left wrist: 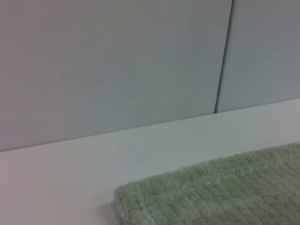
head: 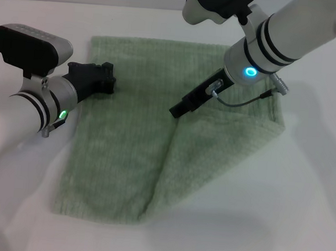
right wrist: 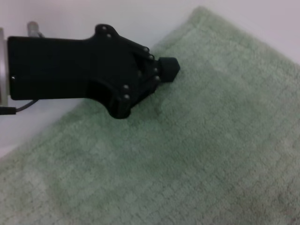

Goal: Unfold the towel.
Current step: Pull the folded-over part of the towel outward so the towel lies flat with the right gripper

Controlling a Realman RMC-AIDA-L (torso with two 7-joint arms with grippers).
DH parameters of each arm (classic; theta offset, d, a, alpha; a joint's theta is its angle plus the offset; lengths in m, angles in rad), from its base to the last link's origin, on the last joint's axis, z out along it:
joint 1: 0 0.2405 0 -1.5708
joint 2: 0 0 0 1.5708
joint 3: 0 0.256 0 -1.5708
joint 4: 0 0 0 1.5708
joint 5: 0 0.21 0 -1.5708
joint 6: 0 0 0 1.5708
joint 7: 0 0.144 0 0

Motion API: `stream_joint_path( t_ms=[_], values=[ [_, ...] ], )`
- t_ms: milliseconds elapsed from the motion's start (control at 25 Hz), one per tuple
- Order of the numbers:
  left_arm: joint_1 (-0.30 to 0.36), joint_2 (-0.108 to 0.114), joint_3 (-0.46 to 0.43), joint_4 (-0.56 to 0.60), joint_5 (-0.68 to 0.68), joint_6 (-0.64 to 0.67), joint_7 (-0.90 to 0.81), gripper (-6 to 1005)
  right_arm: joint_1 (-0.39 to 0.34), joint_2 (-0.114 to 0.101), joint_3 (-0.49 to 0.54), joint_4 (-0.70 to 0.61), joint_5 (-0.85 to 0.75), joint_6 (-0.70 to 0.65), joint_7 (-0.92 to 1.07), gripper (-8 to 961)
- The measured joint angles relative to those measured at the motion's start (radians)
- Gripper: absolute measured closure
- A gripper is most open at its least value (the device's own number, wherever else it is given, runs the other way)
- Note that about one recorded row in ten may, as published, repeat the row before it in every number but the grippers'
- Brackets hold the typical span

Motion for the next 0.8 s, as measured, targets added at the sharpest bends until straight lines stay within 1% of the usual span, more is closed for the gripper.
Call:
stream_joint_path(
  t_ms=[400, 800],
  values=[
    [0.001, 0.000, 0.000, 0.002, 0.000, 0.002, 0.001, 1001, -0.012, 0.002, -0.004, 0.013, 0.010, -0.026, 0.032, 255],
    [0.000, 0.000, 0.000, 0.003, 0.000, 0.005, 0.002, 1001, -0.005, 0.003, -0.010, 0.043, 0.024, -0.043, 0.033, 256]
  ],
)
